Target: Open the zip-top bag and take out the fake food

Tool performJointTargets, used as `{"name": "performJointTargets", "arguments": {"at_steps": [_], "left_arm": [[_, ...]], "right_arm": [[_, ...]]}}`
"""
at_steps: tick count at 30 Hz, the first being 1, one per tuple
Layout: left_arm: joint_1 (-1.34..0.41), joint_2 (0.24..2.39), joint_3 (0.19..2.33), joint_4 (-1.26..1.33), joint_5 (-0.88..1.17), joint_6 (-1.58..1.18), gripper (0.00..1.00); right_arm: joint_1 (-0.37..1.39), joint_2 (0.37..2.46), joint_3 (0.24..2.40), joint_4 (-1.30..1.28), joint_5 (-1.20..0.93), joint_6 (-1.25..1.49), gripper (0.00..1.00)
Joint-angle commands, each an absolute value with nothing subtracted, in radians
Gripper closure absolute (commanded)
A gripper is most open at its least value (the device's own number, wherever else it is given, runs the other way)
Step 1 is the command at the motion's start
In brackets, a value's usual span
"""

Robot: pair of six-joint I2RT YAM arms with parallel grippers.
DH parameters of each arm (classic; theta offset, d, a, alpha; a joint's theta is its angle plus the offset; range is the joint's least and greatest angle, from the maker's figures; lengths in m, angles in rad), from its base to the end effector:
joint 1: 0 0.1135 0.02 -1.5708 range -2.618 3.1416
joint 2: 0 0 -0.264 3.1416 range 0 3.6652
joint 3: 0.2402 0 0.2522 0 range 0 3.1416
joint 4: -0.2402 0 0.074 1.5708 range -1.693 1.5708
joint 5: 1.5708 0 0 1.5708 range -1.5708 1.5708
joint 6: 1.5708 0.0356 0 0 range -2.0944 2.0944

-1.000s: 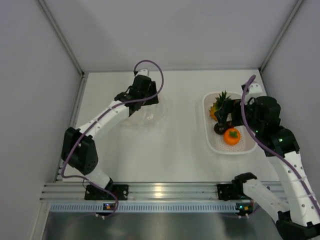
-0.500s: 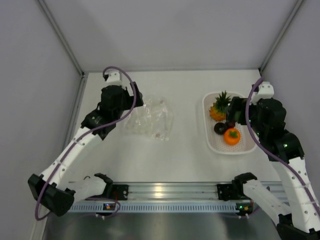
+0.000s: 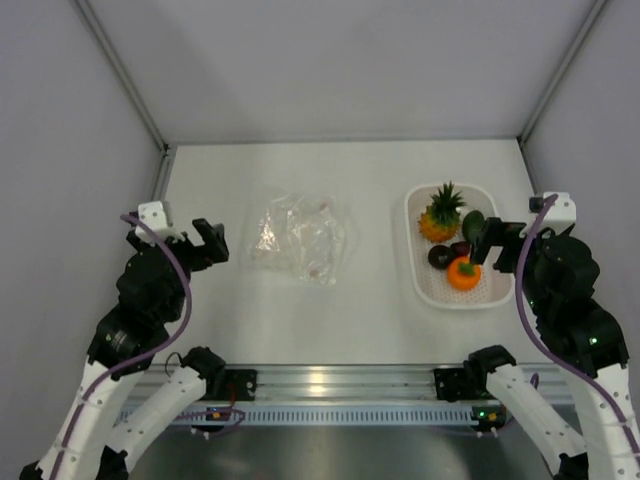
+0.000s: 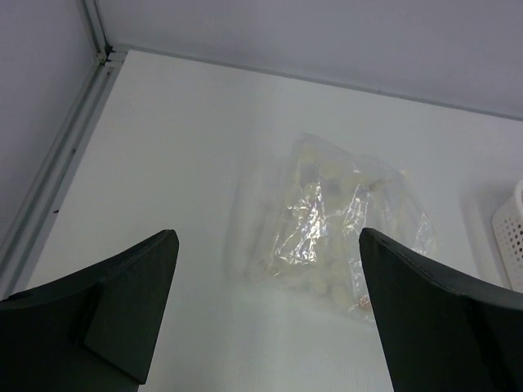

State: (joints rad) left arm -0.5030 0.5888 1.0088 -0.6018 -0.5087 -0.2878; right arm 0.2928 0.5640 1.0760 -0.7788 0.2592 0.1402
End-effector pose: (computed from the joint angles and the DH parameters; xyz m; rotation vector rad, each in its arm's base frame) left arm 0.0986 -0.0345 0.3958 -0.1826 1.7216 -0.1369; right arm 0.0846 0.0160 0.3984 0.0418 1.8285 0.0668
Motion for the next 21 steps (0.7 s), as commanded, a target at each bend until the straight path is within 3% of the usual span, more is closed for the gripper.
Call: {"name": "performJointTargets", "arguments": {"at_steps": [1, 11, 21], "left_arm": [[-0.499, 0.503, 0.956, -0.658, -0.529, -0.236, 0.02], [-0.499, 0.344, 0.888, -0.738, -0.511, -0.248, 0.02], [-0.499, 0.341, 0.902, -0.738, -0.509, -0.239, 0.02]], "right_arm": [[0.304, 0.542, 1.069, -0.842, 0.299, 0.127, 0.01], [0.304, 0.476, 1.045, -0.876, 0.333, 0.124, 0.01], [0.304, 0.449, 1.023, -0.851, 0.339, 0.141, 0.00]]}}
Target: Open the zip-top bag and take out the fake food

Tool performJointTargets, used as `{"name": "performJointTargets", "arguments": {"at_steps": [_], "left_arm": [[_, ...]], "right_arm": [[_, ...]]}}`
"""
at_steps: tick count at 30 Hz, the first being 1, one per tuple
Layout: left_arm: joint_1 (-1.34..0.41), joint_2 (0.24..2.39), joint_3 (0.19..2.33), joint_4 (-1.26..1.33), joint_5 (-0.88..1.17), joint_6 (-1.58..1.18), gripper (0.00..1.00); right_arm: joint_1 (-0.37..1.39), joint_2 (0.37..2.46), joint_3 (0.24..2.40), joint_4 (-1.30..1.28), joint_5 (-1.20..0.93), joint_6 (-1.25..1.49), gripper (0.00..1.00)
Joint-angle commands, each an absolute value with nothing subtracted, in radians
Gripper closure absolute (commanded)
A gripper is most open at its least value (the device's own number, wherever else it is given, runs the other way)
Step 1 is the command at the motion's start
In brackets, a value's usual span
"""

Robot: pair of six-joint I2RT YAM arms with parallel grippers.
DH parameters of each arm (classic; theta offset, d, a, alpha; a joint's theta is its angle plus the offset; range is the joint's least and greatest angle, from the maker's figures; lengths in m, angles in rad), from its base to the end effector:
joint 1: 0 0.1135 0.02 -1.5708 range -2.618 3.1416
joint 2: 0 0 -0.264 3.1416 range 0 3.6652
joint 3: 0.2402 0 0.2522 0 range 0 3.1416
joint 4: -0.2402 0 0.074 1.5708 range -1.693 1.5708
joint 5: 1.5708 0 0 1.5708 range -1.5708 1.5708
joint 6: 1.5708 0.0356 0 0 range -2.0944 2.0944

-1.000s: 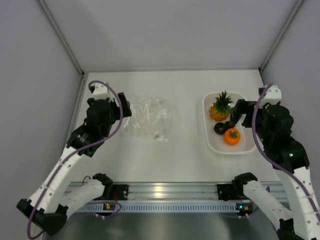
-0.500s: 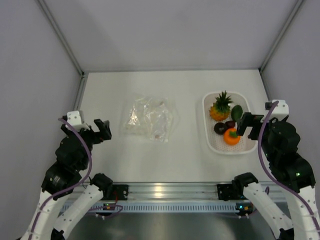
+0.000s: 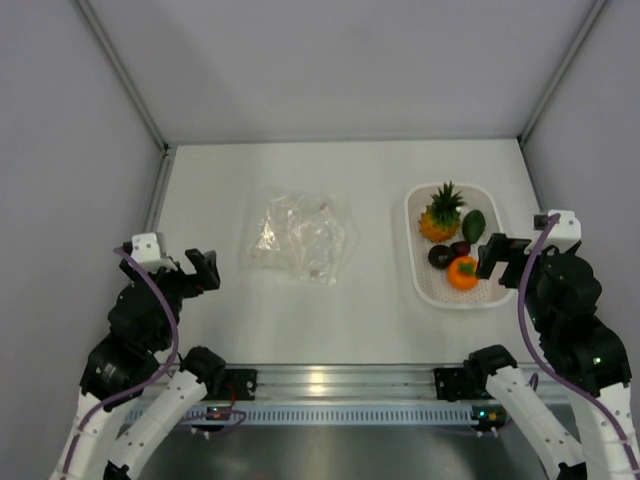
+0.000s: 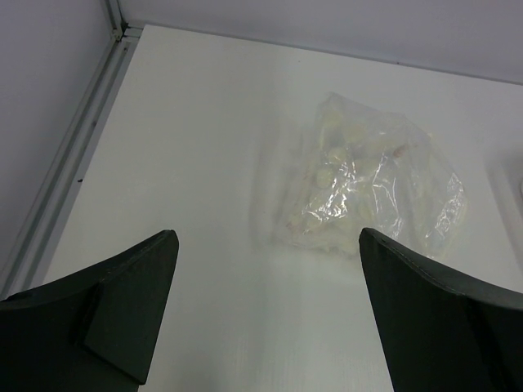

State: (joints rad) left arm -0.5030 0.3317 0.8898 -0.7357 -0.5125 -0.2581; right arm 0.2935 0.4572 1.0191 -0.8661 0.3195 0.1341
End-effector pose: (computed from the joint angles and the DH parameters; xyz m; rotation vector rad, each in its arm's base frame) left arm 0.0520 -0.0087 0.3615 -0.1609 1.7192 -0.1137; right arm 0.0619 0.0070 0.3790 0.0707 1.8578 -0.0031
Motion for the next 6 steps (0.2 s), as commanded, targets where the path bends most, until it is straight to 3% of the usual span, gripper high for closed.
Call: {"name": "performJointTargets", "arguments": {"at_steps": [1, 6], "left_arm": [[-0.499, 0.344, 0.903, -0.738, -0.511, -0.239, 0.02], [-0.499, 0.350, 0.913, -0.738, -0.515, -0.238, 0.02]], "right_arm": [[0.304, 0.452, 1.022, -0.851, 0.339, 0.143, 0.00], [0.304, 0.460, 1.017, -0.848, 0.337, 0.146, 0.01]]}}
